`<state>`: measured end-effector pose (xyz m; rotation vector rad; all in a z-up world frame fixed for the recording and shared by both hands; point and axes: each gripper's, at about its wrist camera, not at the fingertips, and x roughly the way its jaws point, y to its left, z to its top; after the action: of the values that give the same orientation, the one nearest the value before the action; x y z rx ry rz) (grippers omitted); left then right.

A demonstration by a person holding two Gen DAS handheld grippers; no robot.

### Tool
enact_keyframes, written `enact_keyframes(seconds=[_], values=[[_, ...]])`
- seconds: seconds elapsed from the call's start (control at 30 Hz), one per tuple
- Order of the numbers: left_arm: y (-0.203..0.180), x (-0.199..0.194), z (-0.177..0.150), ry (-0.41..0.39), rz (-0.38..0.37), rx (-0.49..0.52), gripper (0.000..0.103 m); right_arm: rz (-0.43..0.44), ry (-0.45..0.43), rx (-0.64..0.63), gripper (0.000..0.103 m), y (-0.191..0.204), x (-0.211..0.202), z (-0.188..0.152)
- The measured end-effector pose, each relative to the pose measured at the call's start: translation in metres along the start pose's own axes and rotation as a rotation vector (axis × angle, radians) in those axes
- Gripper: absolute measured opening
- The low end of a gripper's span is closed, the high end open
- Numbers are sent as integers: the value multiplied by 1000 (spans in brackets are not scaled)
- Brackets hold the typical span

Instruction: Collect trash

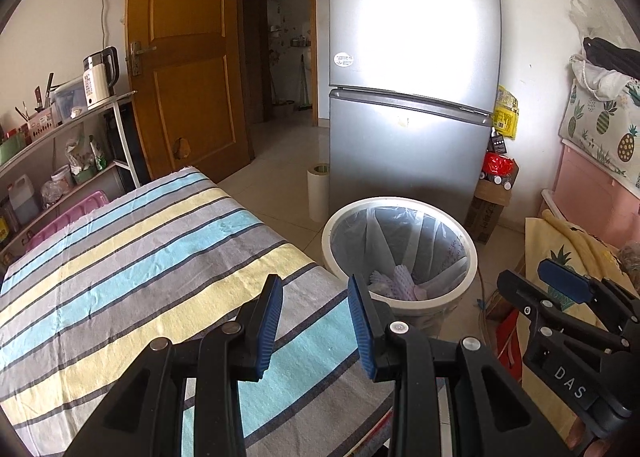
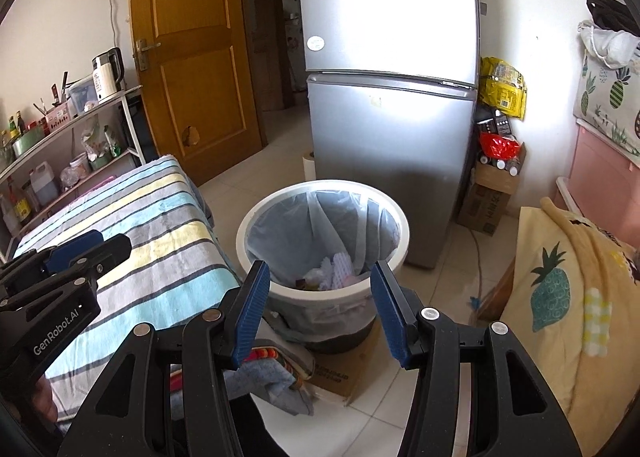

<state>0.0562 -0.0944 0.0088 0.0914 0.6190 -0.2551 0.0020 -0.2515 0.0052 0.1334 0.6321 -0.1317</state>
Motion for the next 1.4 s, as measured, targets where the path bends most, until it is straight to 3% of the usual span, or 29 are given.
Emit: enact_keyframes(seconds=[1.4], values=[[1, -2, -6, 16, -3, -14, 34, 18, -24, -15, 53, 9, -8, -1]])
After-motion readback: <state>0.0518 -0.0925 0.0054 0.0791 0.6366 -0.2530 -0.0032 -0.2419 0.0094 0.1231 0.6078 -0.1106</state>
